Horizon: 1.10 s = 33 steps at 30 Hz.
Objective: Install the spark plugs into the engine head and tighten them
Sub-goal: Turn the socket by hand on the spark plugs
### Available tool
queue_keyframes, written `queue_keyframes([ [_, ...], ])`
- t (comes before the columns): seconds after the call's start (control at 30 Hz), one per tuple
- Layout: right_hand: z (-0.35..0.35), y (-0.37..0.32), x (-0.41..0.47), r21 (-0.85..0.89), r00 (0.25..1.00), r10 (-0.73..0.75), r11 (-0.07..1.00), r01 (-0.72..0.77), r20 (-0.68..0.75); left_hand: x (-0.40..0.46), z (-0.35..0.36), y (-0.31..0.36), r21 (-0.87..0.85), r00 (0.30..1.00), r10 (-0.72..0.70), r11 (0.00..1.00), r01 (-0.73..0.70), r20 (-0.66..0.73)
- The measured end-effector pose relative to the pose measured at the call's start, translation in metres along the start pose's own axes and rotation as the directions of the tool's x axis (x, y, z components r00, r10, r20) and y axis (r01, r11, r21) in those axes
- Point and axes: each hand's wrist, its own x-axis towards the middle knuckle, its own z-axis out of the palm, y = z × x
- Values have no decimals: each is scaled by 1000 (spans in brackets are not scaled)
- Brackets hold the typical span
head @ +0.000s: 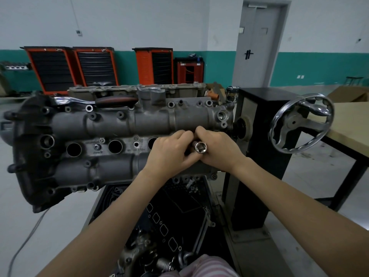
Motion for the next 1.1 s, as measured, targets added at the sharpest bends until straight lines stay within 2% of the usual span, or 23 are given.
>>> queue_keyframes([
  [0.13,0,-1,-1,13,1000,-1,1000,1,8,-1,1,-2,28,1000,27,999,-27,-5],
  [0.4,-2,-1,0,3,999,-39,999,39,-2,-1,-2,0,-84,1000,21,996,-22,-24],
  [0.6,1,0,-1,-15,999,-18,1000,17,-33,-1,3,-3,42,998,50,998,-49,-25],
  [0.73,1,-2,0,3,1000,15,1000,-15,-9,-1,2,-4,11,998,48,999,-47,-39],
  [0.97,-3,-3,0,-24,999,-51,998,51,-8,0,-2,1,-82,1000,2,997,-3,-7],
  [1.1,-2,-3,1,-36,999,-36,999,35,-23,-1,1,-1,-10,1000,26,1000,-26,-13],
])
